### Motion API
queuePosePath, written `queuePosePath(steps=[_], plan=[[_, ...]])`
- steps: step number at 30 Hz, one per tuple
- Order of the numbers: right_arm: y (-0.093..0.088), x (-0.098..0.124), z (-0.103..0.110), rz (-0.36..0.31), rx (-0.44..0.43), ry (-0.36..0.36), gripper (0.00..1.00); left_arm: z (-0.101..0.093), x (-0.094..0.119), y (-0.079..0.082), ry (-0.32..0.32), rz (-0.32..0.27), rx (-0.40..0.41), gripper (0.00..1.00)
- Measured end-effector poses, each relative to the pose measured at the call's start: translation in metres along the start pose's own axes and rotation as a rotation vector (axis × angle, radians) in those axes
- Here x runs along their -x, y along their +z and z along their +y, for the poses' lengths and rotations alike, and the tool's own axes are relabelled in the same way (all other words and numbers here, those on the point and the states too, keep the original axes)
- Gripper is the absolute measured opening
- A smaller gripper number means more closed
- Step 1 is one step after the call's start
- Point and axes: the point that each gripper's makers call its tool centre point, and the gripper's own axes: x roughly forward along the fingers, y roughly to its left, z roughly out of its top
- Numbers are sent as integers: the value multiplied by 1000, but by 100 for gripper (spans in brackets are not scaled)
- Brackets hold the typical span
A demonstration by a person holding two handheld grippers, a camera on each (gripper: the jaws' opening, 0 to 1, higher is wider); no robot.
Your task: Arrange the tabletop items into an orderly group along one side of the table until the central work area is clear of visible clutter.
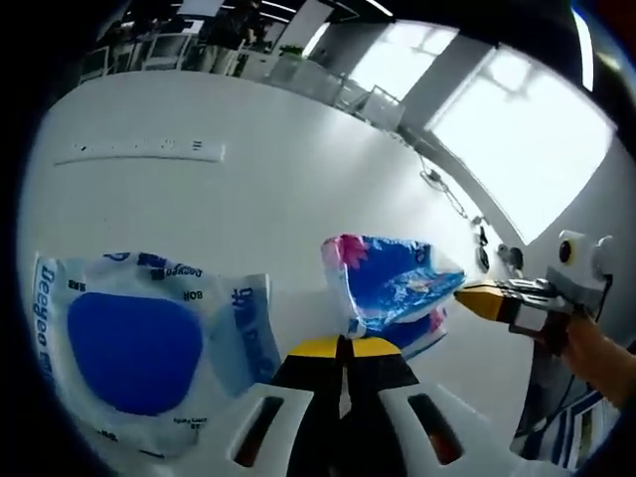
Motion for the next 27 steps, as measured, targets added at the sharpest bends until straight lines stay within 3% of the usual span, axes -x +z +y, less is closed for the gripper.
queuePosePath(steps=[27], plan=[[-13,-21,-13,31,-47,-32,0,8,-10,1,8,-10,78,0]])
